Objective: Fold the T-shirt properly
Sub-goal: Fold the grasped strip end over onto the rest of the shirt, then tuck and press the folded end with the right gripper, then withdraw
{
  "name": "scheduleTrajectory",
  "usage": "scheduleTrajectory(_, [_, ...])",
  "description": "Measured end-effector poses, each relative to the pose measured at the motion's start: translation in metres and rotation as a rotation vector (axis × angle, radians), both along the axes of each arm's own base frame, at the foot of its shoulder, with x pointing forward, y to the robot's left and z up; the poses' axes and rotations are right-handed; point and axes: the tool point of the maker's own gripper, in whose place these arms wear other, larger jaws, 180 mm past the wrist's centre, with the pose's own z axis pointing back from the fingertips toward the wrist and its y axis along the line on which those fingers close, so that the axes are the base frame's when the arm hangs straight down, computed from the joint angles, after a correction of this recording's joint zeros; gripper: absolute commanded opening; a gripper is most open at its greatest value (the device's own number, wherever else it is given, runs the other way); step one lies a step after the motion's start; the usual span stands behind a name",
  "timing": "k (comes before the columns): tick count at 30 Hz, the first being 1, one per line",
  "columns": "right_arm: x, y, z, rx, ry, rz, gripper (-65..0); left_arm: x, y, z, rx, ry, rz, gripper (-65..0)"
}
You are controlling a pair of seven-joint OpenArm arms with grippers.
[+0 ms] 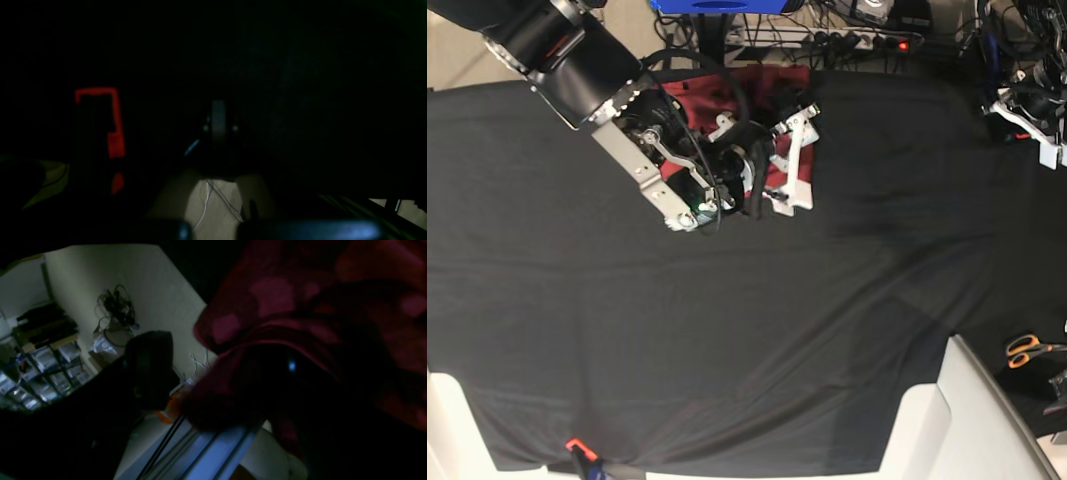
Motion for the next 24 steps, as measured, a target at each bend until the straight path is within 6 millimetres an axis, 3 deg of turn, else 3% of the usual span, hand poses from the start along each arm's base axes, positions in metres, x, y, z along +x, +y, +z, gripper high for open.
scheduleTrajectory(8, [0.005,0.012,0.018,0.012,-0.014,0.059,-26.6,-0.002,0.0,-0.001,0.001,0.005,-0.001,-65.0])
scheduleTrajectory(11, [0.012,0.003,0.038,0.044,-0.092,0.076,-26.6,-0.002,0.0,-0.001,0.002,0.005,-0.001,-65.0])
scheduleTrajectory(13, [0.029,-0.007,0.058,0.075,-0.178,0.033,-26.9,-0.001,-0.001,-0.001,0.0,0.003,0.0,-65.0])
scheduleTrajectory(15, [0.052,-0.024,0.072,0.125,-0.177,-0.161,-28.7,-0.001,-0.001,-0.001,-0.002,0.002,0.001,-65.0])
scheduleTrajectory(16, [0.066,-0.042,0.07,0.115,-0.184,-0.266,-32.1,-0.002,0.0,-0.001,0.002,0.005,-0.001,-65.0])
scheduleTrajectory(18, [0.079,-0.092,0.053,0.038,-0.17,-0.43,-43.7,-0.002,0.001,0.0,0.004,0.005,0.0,-65.0])
scheduleTrajectory(21, [0.071,-0.143,0.034,-0.018,-0.151,-0.542,-65.0,0.0,-0.001,0.0,-0.002,-0.002,0.002,-65.0])
scheduleTrajectory(24, [0.06,-0.142,0.029,0.013,-0.131,-0.55,-62.4,0.0,0.0,0.0,-0.001,-0.004,0.001,-65.0])
